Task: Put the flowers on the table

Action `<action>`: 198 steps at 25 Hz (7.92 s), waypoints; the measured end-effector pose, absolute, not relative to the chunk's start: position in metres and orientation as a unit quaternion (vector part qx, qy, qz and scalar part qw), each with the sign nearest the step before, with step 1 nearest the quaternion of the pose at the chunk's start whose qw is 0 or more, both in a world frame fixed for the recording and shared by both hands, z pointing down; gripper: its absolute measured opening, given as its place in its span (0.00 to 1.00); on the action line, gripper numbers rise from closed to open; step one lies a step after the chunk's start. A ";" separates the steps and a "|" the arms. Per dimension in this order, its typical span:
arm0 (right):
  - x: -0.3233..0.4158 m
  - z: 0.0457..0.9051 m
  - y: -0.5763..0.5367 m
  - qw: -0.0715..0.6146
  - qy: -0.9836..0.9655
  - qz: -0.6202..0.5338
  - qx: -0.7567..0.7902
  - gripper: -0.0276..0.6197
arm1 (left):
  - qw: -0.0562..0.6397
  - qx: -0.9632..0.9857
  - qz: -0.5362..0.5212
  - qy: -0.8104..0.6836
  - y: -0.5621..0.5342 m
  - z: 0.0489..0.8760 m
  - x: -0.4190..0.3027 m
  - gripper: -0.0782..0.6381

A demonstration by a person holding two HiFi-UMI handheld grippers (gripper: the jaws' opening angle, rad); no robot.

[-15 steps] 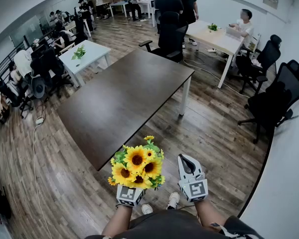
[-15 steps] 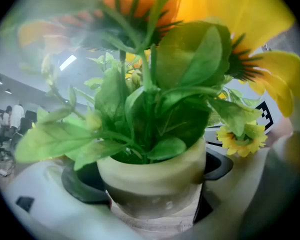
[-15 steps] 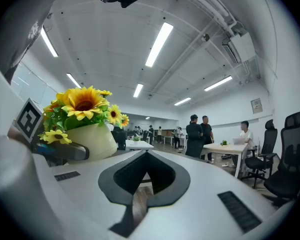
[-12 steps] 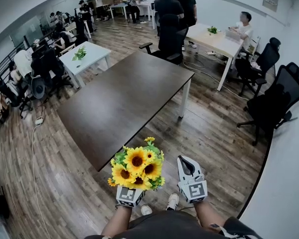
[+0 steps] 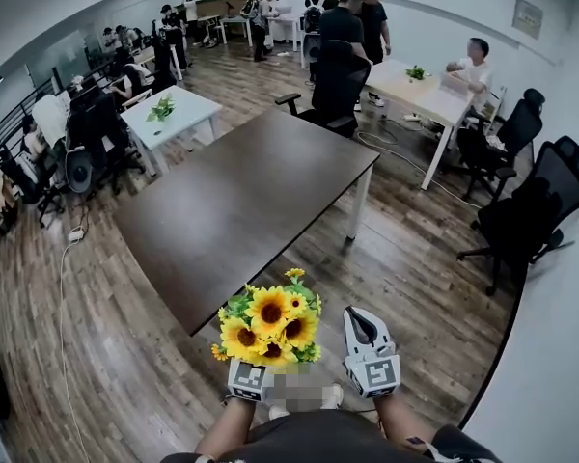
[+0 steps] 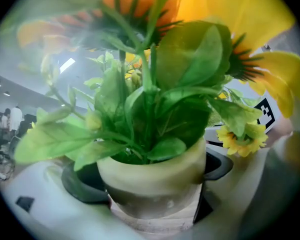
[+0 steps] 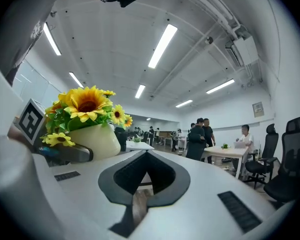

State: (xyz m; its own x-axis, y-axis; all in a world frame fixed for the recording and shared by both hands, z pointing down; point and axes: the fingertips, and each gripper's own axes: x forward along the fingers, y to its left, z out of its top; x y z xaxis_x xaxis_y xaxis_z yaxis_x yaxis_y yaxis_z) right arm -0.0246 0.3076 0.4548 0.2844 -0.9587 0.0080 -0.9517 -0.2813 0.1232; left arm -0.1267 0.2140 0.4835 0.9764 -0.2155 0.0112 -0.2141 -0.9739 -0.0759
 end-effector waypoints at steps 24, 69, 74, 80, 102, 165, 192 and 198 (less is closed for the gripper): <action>0.077 0.468 0.308 0.018 -0.635 -0.027 0.772 0.08 | 0.048 -0.987 -0.010 0.153 0.197 0.479 -0.038 0.88; 0.103 0.472 0.028 0.018 -0.666 -0.011 0.745 0.08 | 0.063 -0.984 -0.028 0.164 -0.052 0.501 0.002 0.88; 0.105 0.477 0.003 0.031 -0.672 -0.015 0.740 0.08 | 0.061 -0.983 -0.032 0.172 -0.073 0.506 0.003 0.88; 0.120 0.479 -0.035 0.034 -0.697 -0.019 0.716 0.08 | 0.061 -0.978 -0.036 0.197 -0.104 0.509 0.020 0.88; 0.211 0.486 -0.199 0.025 -0.804 -0.009 0.594 0.08 | 0.045 -0.933 -0.051 0.352 -0.229 0.510 0.091 0.88; 0.134 0.648 -0.337 0.141 -0.858 0.111 0.482 0.08 | -0.126 -0.833 -0.199 0.502 -0.367 0.733 0.024 0.88; 0.147 0.632 -0.316 0.112 -0.859 0.103 0.488 0.08 | -0.146 -0.826 -0.223 0.496 -0.331 0.743 0.025 0.89; 0.155 0.629 -0.301 0.106 -0.862 0.100 0.486 0.08 | -0.148 -0.825 -0.225 0.497 -0.301 0.744 0.024 0.88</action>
State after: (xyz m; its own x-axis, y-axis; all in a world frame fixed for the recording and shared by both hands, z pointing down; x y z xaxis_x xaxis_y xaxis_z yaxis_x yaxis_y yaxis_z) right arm 0.1549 -0.3011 0.6286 -0.5045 -0.8166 0.2804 -0.8591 0.5071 -0.0690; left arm 0.0243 -0.3008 0.7435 0.4043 -0.7532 0.5189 -0.8866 -0.4622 0.0200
